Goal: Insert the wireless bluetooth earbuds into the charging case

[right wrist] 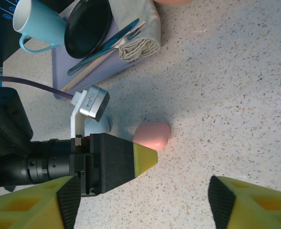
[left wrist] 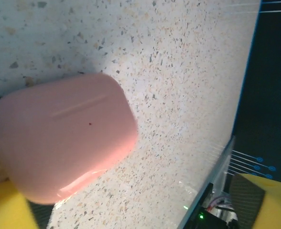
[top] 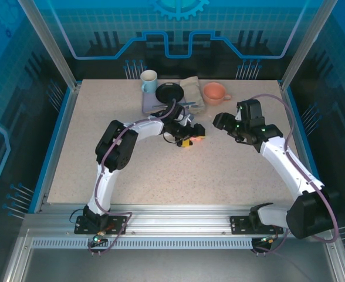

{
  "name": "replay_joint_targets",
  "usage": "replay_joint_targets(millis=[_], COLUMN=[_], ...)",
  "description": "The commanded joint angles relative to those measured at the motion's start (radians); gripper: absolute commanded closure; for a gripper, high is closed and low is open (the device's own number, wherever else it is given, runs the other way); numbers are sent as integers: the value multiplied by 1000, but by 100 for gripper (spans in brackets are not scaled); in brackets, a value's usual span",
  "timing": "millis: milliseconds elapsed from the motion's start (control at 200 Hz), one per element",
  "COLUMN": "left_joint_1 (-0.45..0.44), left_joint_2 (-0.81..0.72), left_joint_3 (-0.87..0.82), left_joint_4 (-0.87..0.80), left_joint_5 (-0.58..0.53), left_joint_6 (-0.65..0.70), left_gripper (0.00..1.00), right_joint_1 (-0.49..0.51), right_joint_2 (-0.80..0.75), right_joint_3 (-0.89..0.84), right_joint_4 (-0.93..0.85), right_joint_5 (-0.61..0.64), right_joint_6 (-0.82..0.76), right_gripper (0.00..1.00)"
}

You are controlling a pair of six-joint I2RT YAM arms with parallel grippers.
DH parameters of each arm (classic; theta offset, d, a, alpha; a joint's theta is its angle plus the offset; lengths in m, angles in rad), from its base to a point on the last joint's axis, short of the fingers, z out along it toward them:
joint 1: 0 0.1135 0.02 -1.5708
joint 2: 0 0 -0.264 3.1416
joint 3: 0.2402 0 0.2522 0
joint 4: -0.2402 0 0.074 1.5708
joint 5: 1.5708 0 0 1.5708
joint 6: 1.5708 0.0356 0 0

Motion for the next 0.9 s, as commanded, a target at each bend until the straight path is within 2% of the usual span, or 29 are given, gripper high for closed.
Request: replay_joint_targets(millis=[0,130,245,350,445,520,575,680,735,790,895], left_joint_1=[12,13,13,10,10,9,10,16,36,81,209], left_joint_2=[0,-48,-134,-292,-452,-587,-693,-869,-934,-976,-1064], left_joint_3=[23,73,64,24,-16,-91,-191,-433,-517,-586,-782], left_joint_4=[-249,-403,-475,-470,-439,-362,-248,6,80,122,293], left_joint_5=[-122,-195,-239,-326,-466,-609,-709,-886,-939,-982,-958], left_joint_6=[9,37,63,104,190,291,392,588,661,677,672], left_gripper=[1,1,1,1,1,1,1,1,1,1,1], right_joint_1=[-25,-42,-67,-99,-105,-108,-105,-102,-104,-105,-106], right_joint_2=[-30,-54,-85,-91,-89,-89,-96,-100,-68,-29,33], right_joint_3=[18,35,39,48,43,-3,-68,-230,-267,-297,-396], right_joint_4=[-59,-125,-167,-181,-152,-72,48,317,385,442,636], right_joint_5=[17,47,61,118,277,417,535,631,658,689,698], right_joint_6=[-9,-21,-38,-90,-157,-207,-245,-395,-463,-499,-569], right_gripper=[19,0,0,0,0,0,0,0,0,0,0])
